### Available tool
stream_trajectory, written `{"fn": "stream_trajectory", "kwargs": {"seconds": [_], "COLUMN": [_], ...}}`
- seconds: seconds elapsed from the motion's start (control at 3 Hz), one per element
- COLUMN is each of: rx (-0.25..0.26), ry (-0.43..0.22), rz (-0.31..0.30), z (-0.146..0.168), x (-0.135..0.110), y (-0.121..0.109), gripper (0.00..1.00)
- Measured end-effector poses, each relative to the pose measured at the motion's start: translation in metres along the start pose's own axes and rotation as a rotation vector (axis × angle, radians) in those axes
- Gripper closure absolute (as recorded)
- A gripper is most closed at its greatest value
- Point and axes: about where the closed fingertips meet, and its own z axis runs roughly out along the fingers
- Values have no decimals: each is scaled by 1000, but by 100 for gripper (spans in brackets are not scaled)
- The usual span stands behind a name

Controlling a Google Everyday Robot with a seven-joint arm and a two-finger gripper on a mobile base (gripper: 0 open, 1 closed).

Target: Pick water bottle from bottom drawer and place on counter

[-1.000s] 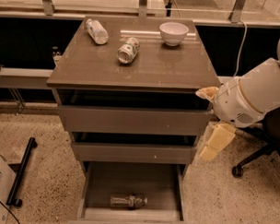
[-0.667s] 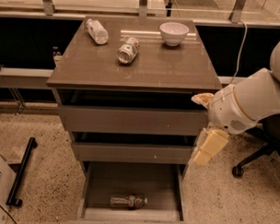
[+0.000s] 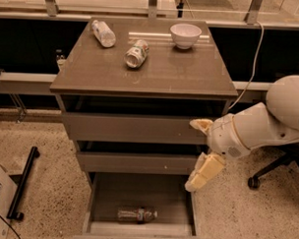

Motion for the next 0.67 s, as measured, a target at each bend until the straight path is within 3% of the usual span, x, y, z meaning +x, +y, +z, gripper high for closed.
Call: {"fn": "stream_trajectory", "kwargs": {"seconds": [0.67], "rx": [-61], "ry": [-112], "rz": [58], "z": [69], "x": [28], "y": [-1], "gripper": [0]}}
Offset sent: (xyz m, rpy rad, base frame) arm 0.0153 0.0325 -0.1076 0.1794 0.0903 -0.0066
